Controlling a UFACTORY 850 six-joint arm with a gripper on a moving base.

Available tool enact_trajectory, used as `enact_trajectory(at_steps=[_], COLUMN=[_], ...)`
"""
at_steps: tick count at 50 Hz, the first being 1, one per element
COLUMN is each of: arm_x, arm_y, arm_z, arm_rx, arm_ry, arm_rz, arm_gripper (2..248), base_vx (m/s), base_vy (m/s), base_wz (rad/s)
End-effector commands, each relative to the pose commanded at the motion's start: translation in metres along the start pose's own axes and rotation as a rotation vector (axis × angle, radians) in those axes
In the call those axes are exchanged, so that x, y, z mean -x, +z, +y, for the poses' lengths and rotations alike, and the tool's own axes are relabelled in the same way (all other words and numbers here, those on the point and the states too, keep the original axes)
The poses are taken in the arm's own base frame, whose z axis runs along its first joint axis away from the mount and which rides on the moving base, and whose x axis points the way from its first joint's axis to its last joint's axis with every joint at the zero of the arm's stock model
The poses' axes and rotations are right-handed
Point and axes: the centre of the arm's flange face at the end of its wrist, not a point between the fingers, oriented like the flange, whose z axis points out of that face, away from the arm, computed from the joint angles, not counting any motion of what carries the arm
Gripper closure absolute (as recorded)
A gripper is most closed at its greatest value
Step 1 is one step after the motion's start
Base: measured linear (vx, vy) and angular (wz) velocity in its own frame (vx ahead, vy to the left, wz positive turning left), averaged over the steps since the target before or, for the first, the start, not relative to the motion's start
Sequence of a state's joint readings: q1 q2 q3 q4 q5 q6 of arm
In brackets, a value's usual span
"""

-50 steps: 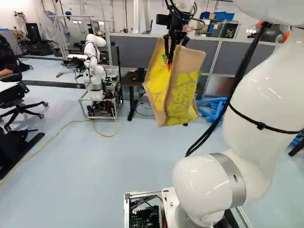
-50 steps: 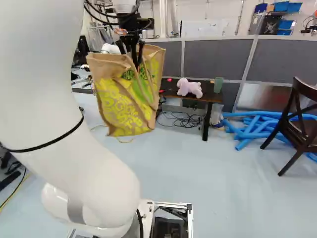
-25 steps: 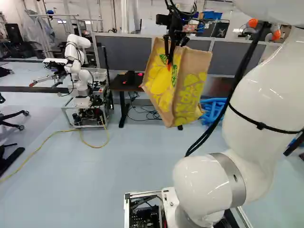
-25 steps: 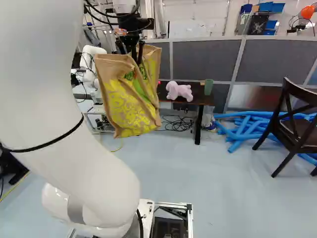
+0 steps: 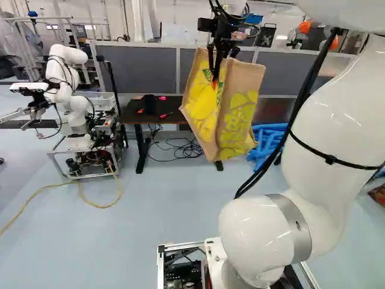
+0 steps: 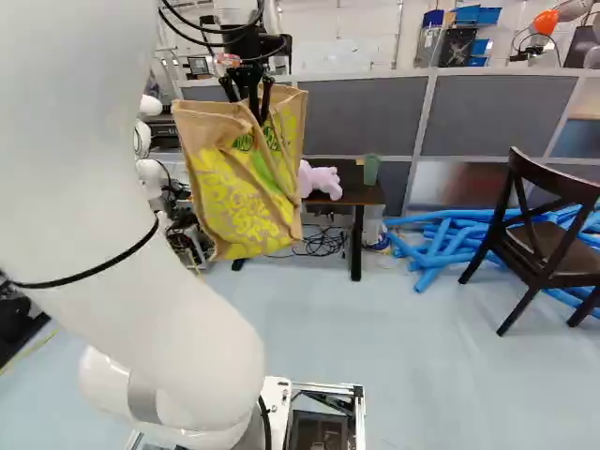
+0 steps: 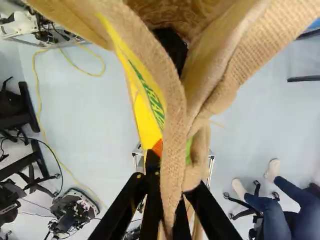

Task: Pick up the bag on the ground and place it on the table

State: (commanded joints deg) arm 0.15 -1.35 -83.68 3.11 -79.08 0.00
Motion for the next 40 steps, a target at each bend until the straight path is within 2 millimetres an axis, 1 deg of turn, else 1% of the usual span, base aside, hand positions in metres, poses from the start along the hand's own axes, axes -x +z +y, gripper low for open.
enact_trajectory(at_steps=[9,40], arm_x=[0.0,0.0], arm_y=[0.0,0.0], arm_z=[0.0,0.0], arm_rx=[0.0,0.0], arm_ry=[0.0,0.0], arm_rz=[0.0,0.0], arm_gripper=[229,229], base_vx=[0.209,0.205], base_vy=[-0.03,-0.001], base_wz=[-0.022,-0.016])
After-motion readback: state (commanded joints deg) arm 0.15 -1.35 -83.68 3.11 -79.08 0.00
